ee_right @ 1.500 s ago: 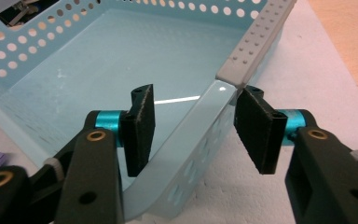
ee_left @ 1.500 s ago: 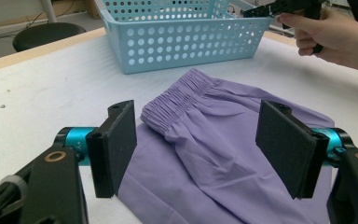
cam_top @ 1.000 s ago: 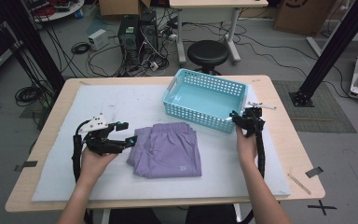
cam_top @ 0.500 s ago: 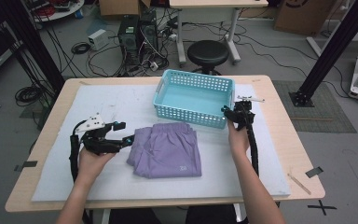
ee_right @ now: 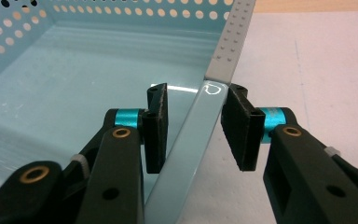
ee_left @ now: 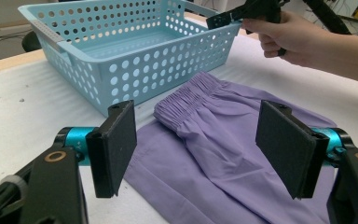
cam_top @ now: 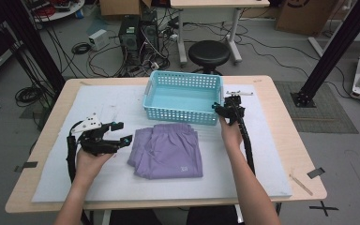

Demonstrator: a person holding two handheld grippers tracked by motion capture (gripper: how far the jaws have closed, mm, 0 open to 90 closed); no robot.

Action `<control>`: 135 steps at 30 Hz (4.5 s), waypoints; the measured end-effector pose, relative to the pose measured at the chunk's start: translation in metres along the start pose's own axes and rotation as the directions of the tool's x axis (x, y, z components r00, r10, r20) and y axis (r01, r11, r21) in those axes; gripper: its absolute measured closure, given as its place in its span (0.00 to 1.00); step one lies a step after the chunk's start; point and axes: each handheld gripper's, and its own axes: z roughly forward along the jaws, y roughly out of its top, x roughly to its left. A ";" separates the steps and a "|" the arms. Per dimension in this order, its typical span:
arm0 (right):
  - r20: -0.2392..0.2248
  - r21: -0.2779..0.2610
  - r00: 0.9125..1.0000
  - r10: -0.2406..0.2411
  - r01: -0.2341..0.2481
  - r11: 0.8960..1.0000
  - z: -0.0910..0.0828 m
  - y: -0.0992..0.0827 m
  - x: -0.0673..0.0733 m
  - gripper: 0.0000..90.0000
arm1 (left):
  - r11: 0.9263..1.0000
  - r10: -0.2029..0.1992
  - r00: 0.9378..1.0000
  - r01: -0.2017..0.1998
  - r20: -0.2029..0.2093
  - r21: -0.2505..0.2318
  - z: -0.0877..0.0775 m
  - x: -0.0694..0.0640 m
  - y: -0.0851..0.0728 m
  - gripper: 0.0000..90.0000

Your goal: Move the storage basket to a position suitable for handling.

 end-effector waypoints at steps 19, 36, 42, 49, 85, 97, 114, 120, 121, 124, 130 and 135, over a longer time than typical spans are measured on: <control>-0.037 0.020 0.997 -0.067 0.068 0.998 0.015 0.009 0.019 0.70 | 1.000 -0.001 1.000 0.001 0.006 -0.006 -0.003 0.002 -0.001 0.32; -0.056 0.053 0.991 -0.121 0.124 0.991 0.026 0.019 0.033 0.71 | 1.000 0.004 1.000 -0.004 0.015 -0.005 -0.004 0.001 -0.001 0.32; -0.056 0.053 0.991 -0.120 0.123 0.991 0.027 0.019 0.035 0.72 | 1.000 0.003 1.000 -0.003 0.016 -0.004 -0.004 0.002 -0.002 0.32; -0.053 0.055 0.990 -0.133 0.136 0.989 0.027 0.019 0.036 0.72 | 1.000 0.001 1.000 -0.001 0.017 -0.003 -0.004 0.002 -0.003 0.32; -0.017 -0.186 0.986 -0.164 0.158 0.970 -0.043 0.008 0.035 0.35 | 1.000 0.008 1.000 -0.008 0.000 0.002 -0.001 -0.004 -0.004 0.32; -0.078 -0.186 0.976 -0.201 0.184 0.965 -0.081 -0.031 0.027 0.31 | 1.000 0.012 1.000 -0.012 0.000 0.001 0.007 -0.011 -0.004 0.32; -0.095 -0.185 0.960 -0.264 0.244 0.952 -0.095 -0.087 0.043 0.29 | 0.999 -0.042 0.998 0.043 -0.036 0.032 0.017 -0.021 -0.028 0.30; -0.162 -0.138 0.954 -0.252 0.231 0.963 -0.086 -0.094 0.053 0.36 | 0.992 -0.087 0.994 0.093 -0.065 0.081 0.023 -0.020 -0.031 0.29; -0.167 -0.119 0.953 -0.254 0.236 0.964 -0.084 -0.096 0.057 0.37 | 0.990 -0.101 0.992 0.108 -0.080 0.089 0.026 -0.020 -0.033 0.29; -0.188 -0.071 0.947 -0.259 0.250 0.966 -0.076 -0.100 0.068 0.38 | 0.982 -0.136 0.983 0.150 -0.120 0.117 0.031 -0.020 -0.036 0.29; -0.213 0.072 0.955 -0.206 0.226 0.971 -0.063 -0.101 0.078 0.42 | 0.956 -0.201 0.962 0.233 -0.182 0.176 0.041 -0.020 -0.042 0.30; -0.213 0.147 0.960 -0.179 0.213 0.966 -0.058 -0.104 0.079 0.47 | 0.937 -0.232 0.956 0.270 -0.181 0.223 0.049 -0.021 -0.044 0.31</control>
